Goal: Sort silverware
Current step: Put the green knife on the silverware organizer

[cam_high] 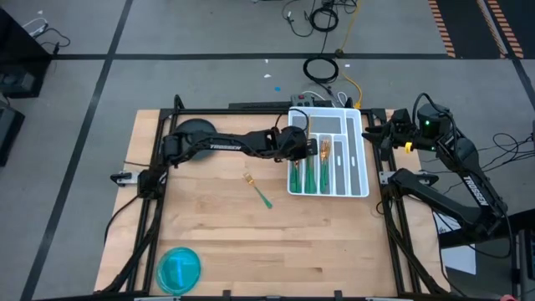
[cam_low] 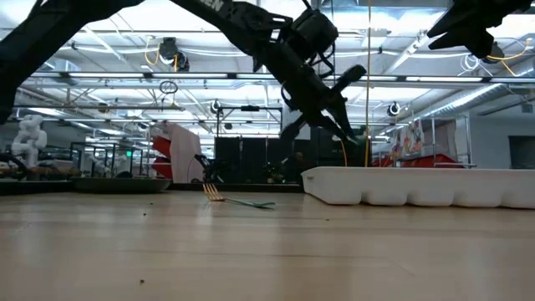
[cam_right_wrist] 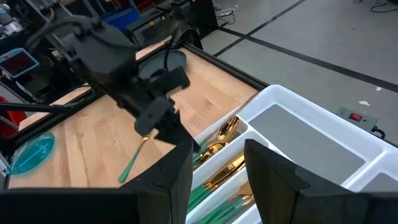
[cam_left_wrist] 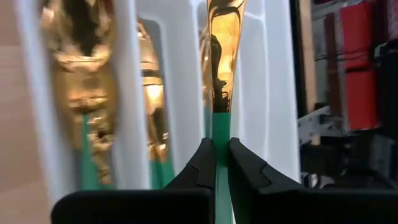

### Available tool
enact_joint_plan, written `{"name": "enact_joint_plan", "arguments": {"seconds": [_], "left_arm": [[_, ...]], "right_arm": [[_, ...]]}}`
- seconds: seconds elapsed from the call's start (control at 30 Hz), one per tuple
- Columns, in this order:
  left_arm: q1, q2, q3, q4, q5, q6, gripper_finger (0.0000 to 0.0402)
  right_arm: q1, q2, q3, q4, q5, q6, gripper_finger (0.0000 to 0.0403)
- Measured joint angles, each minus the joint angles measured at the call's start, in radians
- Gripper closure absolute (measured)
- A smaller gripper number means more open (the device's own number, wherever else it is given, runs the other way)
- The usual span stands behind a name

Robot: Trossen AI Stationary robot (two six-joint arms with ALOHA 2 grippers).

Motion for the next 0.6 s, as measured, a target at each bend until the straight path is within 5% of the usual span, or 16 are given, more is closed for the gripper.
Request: {"name": "enact_joint_plan", "arguments": {"seconds": [0.6], "left_arm": [[-0.026, 0.120, 0.053, 0.060, 0.014, -0.047, 0.0384]], "right_arm": [[0.000, 0.000, 0.000, -0.008, 0.001, -0.005, 0.0264]]}}
